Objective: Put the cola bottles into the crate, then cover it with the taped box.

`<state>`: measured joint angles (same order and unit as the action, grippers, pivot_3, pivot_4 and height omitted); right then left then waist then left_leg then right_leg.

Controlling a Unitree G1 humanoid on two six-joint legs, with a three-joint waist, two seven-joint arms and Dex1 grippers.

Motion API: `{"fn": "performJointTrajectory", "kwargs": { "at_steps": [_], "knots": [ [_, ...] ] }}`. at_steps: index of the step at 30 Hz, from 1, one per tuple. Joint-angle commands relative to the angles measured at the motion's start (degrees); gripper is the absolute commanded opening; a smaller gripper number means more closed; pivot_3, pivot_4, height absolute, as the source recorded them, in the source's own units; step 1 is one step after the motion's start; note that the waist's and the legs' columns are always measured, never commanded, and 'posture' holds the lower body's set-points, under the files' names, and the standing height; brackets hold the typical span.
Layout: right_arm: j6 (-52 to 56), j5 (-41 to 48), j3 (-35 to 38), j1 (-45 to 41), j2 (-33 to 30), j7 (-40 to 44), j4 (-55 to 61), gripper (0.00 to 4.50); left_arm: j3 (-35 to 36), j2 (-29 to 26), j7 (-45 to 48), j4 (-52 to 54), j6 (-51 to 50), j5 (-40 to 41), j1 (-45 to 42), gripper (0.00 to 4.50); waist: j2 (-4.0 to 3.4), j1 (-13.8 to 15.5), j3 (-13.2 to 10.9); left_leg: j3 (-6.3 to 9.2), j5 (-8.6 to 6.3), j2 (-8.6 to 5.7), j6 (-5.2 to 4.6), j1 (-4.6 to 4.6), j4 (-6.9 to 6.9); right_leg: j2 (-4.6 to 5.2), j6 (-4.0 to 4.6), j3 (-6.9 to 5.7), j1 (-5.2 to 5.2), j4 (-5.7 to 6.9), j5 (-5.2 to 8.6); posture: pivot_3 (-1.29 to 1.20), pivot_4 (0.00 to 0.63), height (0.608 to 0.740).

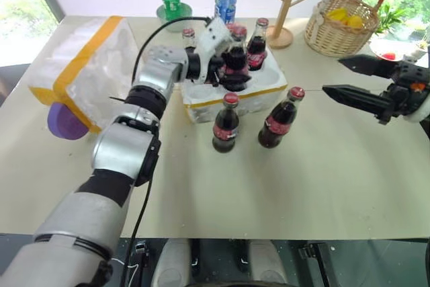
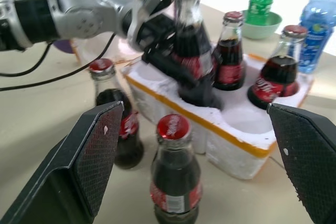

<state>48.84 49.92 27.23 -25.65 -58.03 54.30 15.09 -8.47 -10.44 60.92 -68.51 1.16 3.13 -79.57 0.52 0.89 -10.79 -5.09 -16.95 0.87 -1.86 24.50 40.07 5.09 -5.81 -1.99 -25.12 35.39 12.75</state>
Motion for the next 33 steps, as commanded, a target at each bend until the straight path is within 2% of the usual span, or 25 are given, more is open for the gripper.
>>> {"fn": "performJointTrajectory", "kwargs": {
  "at_steps": [1, 2, 4, 9, 13, 19, 22, 25, 28, 33],
  "knots": [
    [-2.2, -0.6, 0.6, -0.5, -0.5, -0.4, 0.6, 4.50, -0.6, 2.0, -2.4, -2.0, 1.2, -2.8, 0.2, 3.17, 0.00, 0.1, 0.0, 0.03, 0.00, -0.01, -0.01, 0.00, 0.00, 0.00, 0.00, -0.01, 0.01, 0.00, 0.00, 0.00, 0.150, 0.740],
    [-2.4, -0.8, 0.2, -0.9, -0.4, -0.5, 0.4, 4.50, -0.4, 2.2, -3.3, -2.5, 1.4, -3.5, 0.4, 3.71, 0.00, 0.1, 0.0, 0.03, -0.01, -0.01, -0.01, 0.01, 0.00, 0.00, 0.00, -0.01, 0.01, -0.01, 0.00, 0.00, 0.150, 0.740],
    [-2.7, -0.8, -0.4, -1.6, -0.3, -0.8, -0.1, 4.50, 0.3, 2.3, -4.2, -3.3, 1.1, -4.0, 0.6, 4.48, 0.00, 0.0, 0.0, 0.03, 0.00, -0.01, 0.00, 0.01, 0.01, 0.00, 0.00, 0.00, 0.01, -0.01, 0.00, 0.00, 0.150, 0.740],
    [-3.4, -1.3, -1.8, -2.9, -0.4, -0.6, -1.3, 4.50, 4.3, -0.3, -1.8, -1.9, 0.3, -1.2, -0.8, 4.48, -0.01, -0.1, 0.0, 0.05, -0.07, 0.01, -0.12, -0.05, 0.09, 0.01, -0.04, 0.00, 0.08, 0.11, -0.03, 0.00, 0.150, 0.740],
    [-3.6, -1.3, -2.3, -3.6, -0.6, -0.2, -2.1, 4.50, 8.9, -6.3, 8.1, 4.3, -3.6, 4.1, -2.1, 4.48, 0.00, -0.6, 0.0, 0.06, -0.05, 0.03, -0.09, -0.07, 0.11, 0.01, 0.00, 0.05, -0.07, 0.45, -0.05, 0.00, 0.150, 0.740],
    [-4.4, -1.8, -3.8, -4.6, -0.8, 0.9, -3.6, 4.50, 10.3, -19.4, 21.6, 25.5, -17.9, 10.5, 5.0, 4.48, -0.07, -0.8, 0.0, 0.06, 0.05, 0.06, 0.08, -0.09, 0.11, -0.03, 0.04, 0.10, -0.18, 0.70, -0.02, 0.00, 0.150, 0.740],
    [-4.9, -2.5, -5.2, -6.1, -0.7, 1.5, -5.1, 4.50, 8.8, -26.8, 29.0, 42.6, -30.5, 16.5, 13.7, 4.48, -0.08, -0.8, 0.0, 0.05, 0.15, 0.09, 0.25, -0.11, 0.12, 0.00, 0.03, 0.13, -0.11, 0.71, -0.02, 0.00, 0.150, 0.740],
    [-5.5, -3.3, -6.5, -7.8, -0.6, 2.5, -6.9, 4.50, 6.6, -32.6, 31.6, 56.7, -35.3, 19.4, 23.6, 4.48, -0.07, -0.7, 0.0, 0.06, 0.16, 0.14, 0.27, -0.11, 0.15, 0.00, 0.03, 0.16, -0.10, 0.73, -0.02, 0.00, 0.150, 0.740],
    [-5.8, -3.9, -7.4, -8.9, -0.5, 3.6, -8.1, 4.50, 5.2, -33.6, 30.0, 62.8, -34.4, 19.1, 29.5, 4.48, -0.06, 0.0, 0.0, 0.07, 0.16, 0.13, 0.26, -0.10, 0.19, 0.02, 0.03, 0.15, -0.09, 0.69, -0.02, 0.00, 0.150, 0.740],
    [-4.7, -3.4, -8.1, -8.4, -1.9, 6.8, -7.7, 4.50, 2.1, -28.3, 24.8, 62.1, -33.2, 18.1, 29.9, 4.48, -0.06, 0.4, 0.0, 0.16, -0.01, 0.08, -0.03, -0.10, 0.49, 0.04, 0.03, 0.11, 0.08, 0.71, -0.02, 0.00, 0.150, 0.740]
  ]
}}
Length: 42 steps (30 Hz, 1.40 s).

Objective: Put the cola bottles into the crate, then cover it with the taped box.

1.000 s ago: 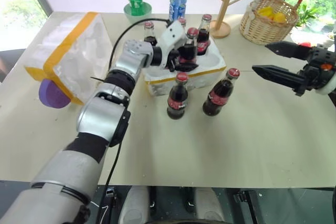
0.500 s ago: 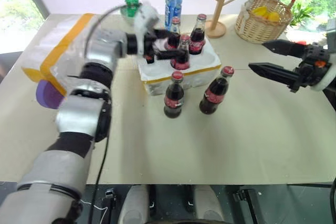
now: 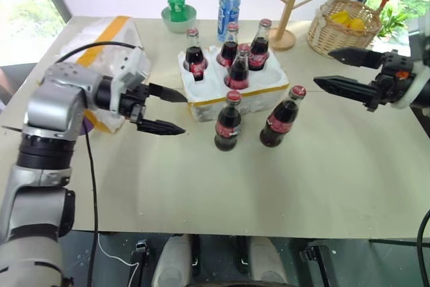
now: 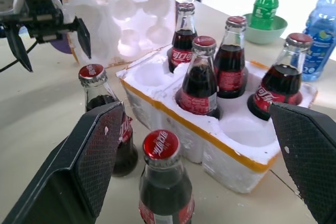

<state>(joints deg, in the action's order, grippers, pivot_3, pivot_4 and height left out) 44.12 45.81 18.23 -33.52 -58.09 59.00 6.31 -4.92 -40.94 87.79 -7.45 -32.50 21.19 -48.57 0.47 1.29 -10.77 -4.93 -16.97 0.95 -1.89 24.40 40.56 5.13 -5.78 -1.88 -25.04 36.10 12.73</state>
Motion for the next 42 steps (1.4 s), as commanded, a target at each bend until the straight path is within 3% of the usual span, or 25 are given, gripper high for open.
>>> {"fn": "performJointTrajectory", "kwargs": {
  "at_steps": [1, 14, 26, 30, 31, 38, 42],
  "knots": [
    [0.4, 1.1, 1.0, -0.2, -2.2, 2.9, 1.5, 4.50, -2.4, 3.4, -2.5, 0.6, 0.7, -0.1, -1.2, 4.48, -0.01, -0.1, 0.0, 0.00, -0.02, 0.00, -0.04, 0.00, 0.08, 0.00, 0.00, 0.00, 0.02, 0.02, 0.00, 0.00, 0.150, 0.740],
    [3.8, 2.8, 4.8, 2.2, -3.3, 2.7, 5.2, 4.50, -9.3, 16.9, -9.1, -15.9, 10.2, -7.7, -7.9, 4.48, -0.01, -0.5, 0.0, 0.02, -0.10, 0.01, -0.17, 0.00, 0.36, -0.09, -0.01, -0.01, 0.10, 0.05, 0.00, 0.00, 0.150, 0.740],
    [3.3, 3.3, 5.4, 1.1, -1.5, -1.8, 4.7, 4.50, -12.1, 21.4, -8.8, -20.5, 11.4, -11.2, -7.9, 4.48, -0.02, -0.2, 0.0, 0.07, -0.17, 0.01, -0.29, -0.01, 0.42, 0.08, -0.01, -0.03, 0.19, 0.05, 0.00, 0.00, 0.150, 0.740],
    [3.0, 3.0, 4.7, -0.3, -1.2, -2.3, 3.6, 4.50, -11.0, 19.7, -7.2, -18.3, 9.4, -10.0, -8.4, 2.78, 0.01, -0.4, 0.0, 0.06, -0.20, -0.03, -0.35, -0.01, 0.45, 0.16, -0.01, -0.03, 0.20, 0.04, 0.00, 0.00, 0.150, 0.740],
    [2.9, 3.0, 4.7, -0.3, -1.2, -2.4, 3.5, 4.50, -10.5, 18.9, -6.4, -17.1, 8.3, -9.2, -8.5, 2.59, 0.00, -0.5, 0.0, 0.07, -0.21, -0.02, -0.35, 0.01, 0.45, 0.16, -0.01, -0.05, 0.20, 0.02, 0.00, 0.00, 0.150, 0.740],
    [1.8, 2.5, 4.2, 0.1, -1.0, -2.0, 2.8, 4.50, -2.8, 11.2, -1.5, -9.0, -7.0, 1.6, -12.0, 2.59, -0.03, -0.8, 0.0, 0.04, -0.22, 0.07, -0.38, 0.13, 0.41, -0.03, -0.06, -0.02, -0.03, 0.06, 0.04, 0.00, 0.150, 0.740],
    [1.3, 2.0, 3.6, -0.1, -0.9, -1.7, 2.1, 4.50, 2.6, 8.3, -2.4, -11.4, -13.7, 6.8, -17.0, 2.59, -0.03, -0.5, 0.0, 0.03, -0.22, 0.09, -0.38, 0.17, 0.42, -0.04, -0.07, -0.01, -0.03, 0.06, 0.04, 0.00, 0.150, 0.740]
  ]
}}
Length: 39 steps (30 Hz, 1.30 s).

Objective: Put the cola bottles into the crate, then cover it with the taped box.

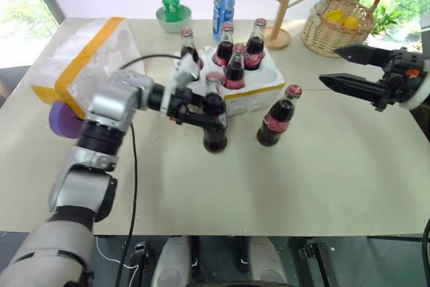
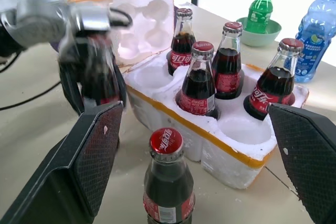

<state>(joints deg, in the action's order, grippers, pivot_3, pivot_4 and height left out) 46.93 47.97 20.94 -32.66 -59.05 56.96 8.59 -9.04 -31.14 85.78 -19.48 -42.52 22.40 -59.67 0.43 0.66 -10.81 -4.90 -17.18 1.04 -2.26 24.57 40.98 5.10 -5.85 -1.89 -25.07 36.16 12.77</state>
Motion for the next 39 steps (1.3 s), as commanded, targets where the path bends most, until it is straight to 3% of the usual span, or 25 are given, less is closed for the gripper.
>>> {"fn": "performJointTrajectory", "kwargs": {
  "at_steps": [1, 9, 23, 25, 27, 29, 34, 39],
  "knots": [
    [-1.6, -0.2, 0.8, -1.1, 0.1, 0.4, -0.4, 4.50, 8.2, -1.7, -1.8, -1.7, -3.7, 5.7, -7.7, 2.59, 0.01, 0.2, 0.0, 0.01, 0.00, -0.02, 0.00, 0.00, 0.01, 0.02, -0.01, 0.00, 0.02, -0.01, 0.00, 0.00, 0.150, 0.740],
    [-2.4, -0.6, -0.2, -1.6, 0.9, 0.7, -0.8, 4.50, 8.1, -0.9, -10.9, -23.9, 17.4, -5.0, -15.8, 2.59, 0.00, 0.0, 0.0, -0.02, 0.00, -0.14, 0.00, -0.12, 0.02, 0.02, -0.04, -0.01, 0.13, -0.02, 0.01, 0.00, 0.150, 0.740],
    [-2.1, -1.1, 0.9, 0.3, 1.4, -0.5, 0.7, 4.50, 0.3, 6.9, -13.5, -34.3, 35.0, -17.8, -9.6, 2.59, 0.04, 0.1, 0.0, -0.07, 0.13, -0.14, 0.23, 0.15, 0.04, 0.02, -0.06, -0.02, -0.08, -0.04, 0.01, 0.00, 0.150, 0.740],
    [-2.1, -0.9, 1.2, 0.6, 1.3, -0.8, 1.0, 4.50, 0.8, 7.5, -14.5, -35.8, 35.2, -18.3, -9.6, 2.59, 0.04, 0.1, 0.0, -0.08, 0.02, -0.14, 0.04, 0.15, 0.03, 0.03, -0.06, -0.01, -0.11, -0.03, 0.01, 0.00, 0.150, 0.740],
    [-1.9, -0.7, 1.8, 0.8, 1.1, -1.0, 1.2, 4.50, 1.7, 7.8, -15.3, -36.7, 35.0, -18.3, -10.0, 3.65, 0.00, 0.1, 0.0, -0.08, 0.02, -0.13, 0.04, 0.14, 0.03, 0.03, -0.06, -0.01, -0.10, -0.03, 0.01, 0.00, 0.150, 0.740],
    [-1.3, -0.4, 2.4, 1.0, 0.8, -1.3, 0.9, 4.50, 2.9, 7.7, -16.4, -37.5, 34.8, -18.0, -10.8, 4.42, 0.01, 0.2, 0.0, -0.07, 0.01, -0.13, 0.02, 0.14, 0.04, 0.03, -0.06, -0.02, -0.09, -0.03, 0.00, 0.00, 0.150, 0.740],
    [-0.4, -1.0, 5.6, 4.3, -1.3, -0.9, 1.1, 4.50, 7.6, 4.3, -13.9, -34.8, 29.9, -13.9, -14.4, 4.42, 0.03, 0.0, 0.0, -0.06, -0.01, -0.13, -0.02, 0.13, 0.07, 0.05, -0.06, -0.02, -0.07, -0.01, 0.00, 0.00, 0.150, 0.740],
    [2.9, 0.2, 11.9, 10.5, -1.8, -2.4, 1.8, 4.50, 10.5, -3.0, -3.6, -22.6, 16.8, -6.9, -15.3, 4.42, 0.03, -0.1, 0.0, -0.06, 0.05, -0.10, 0.09, 0.17, 0.04, -0.01, -0.06, -0.02, -0.13, -0.01, 0.00, 0.00, 0.150, 0.740]
  ]
}}
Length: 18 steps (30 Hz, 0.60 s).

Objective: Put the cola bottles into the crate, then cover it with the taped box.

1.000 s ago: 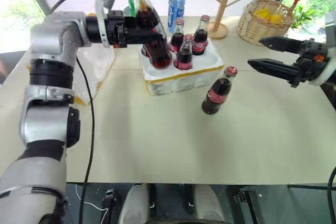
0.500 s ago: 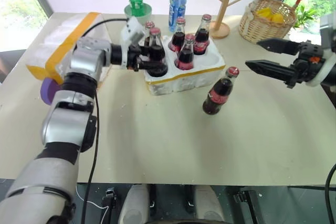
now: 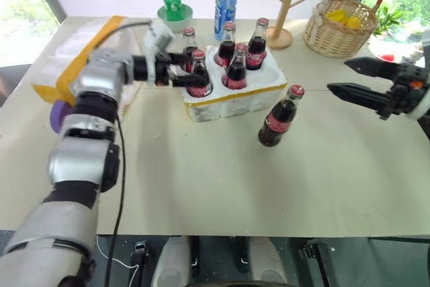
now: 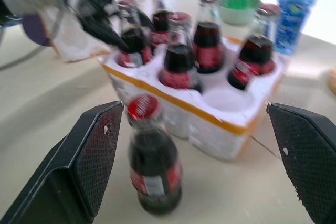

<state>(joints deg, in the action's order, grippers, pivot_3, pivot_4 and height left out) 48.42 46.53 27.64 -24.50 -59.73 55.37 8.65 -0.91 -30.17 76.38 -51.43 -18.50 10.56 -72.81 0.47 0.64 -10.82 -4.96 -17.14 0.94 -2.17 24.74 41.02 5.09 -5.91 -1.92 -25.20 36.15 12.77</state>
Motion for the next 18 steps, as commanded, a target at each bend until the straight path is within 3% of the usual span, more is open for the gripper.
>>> {"fn": "performJointTrajectory", "kwargs": {
  "at_steps": [1, 6, 8, 13, 18],
  "knots": [
    [1.4, 1.3, 6.3, 4.6, -0.6, -1.1, 2.9, 4.50, 2.8, -6.1, 7.9, 12.9, -10.8, 6.8, -1.7, 4.42, -0.01, 0.0, 0.0, -0.01, 0.03, 0.00, 0.04, 0.00, 0.00, 0.00, 0.00, 0.01, 0.00, -0.01, 0.00, 0.00, 0.150, 0.740],
    [0.4, 1.0, 8.4, 14.8, 4.1, -3.8, 10.6, 4.50, 3.1, -16.1, 15.3, 30.5, -27.8, 16.7, 3.9, 4.42, -0.04, -0.1, 0.0, 0.00, 0.02, 0.04, 0.05, -0.16, 0.00, 0.00, -0.01, 0.05, 0.12, 0.03, 0.01, 0.00, 0.150, 0.740],
    [1.1, 2.2, 7.3, 16.8, 7.3, -7.2, 14.4, 4.50, 2.3, -19.4, 16.1, 38.3, -29.3, 18.7, 8.9, 4.42, -0.06, -0.3, 0.0, 0.02, -0.02, 0.12, -0.04, -0.35, -0.01, 0.00, -0.01, 0.06, 0.28, 0.04, 0.03, 0.00, 0.150, 0.740],
    [0.6, 1.1, 2.2, 19.0, 14.4, -14.3, 18.0, 4.50, 1.0, -22.4, 15.4, 48.0, -29.5, 19.5, 17.0, 4.42, -0.04, 0.1, 0.0, 0.07, -0.03, 0.13, -0.03, -0.45, 0.02, 0.01, 0.01, 0.05, 0.44, 0.04, 0.04, 0.00, 0.150, 0.740],
    [-2.1, -2.7, -4.3, 19.5, 18.5, -17.8, 18.0, 4.50, 0.5, -21.9, 13.0, 52.0, -29.3, 20.7, 20.3, 4.42, -0.04, 0.1, 0.0, 0.08, -0.03, 0.05, -0.03, -0.43, 0.02, 0.03, 0.03, 0.07, 0.44, 0.01, 0.05, 0.00, 0.150, 0.740]
  ]
}}
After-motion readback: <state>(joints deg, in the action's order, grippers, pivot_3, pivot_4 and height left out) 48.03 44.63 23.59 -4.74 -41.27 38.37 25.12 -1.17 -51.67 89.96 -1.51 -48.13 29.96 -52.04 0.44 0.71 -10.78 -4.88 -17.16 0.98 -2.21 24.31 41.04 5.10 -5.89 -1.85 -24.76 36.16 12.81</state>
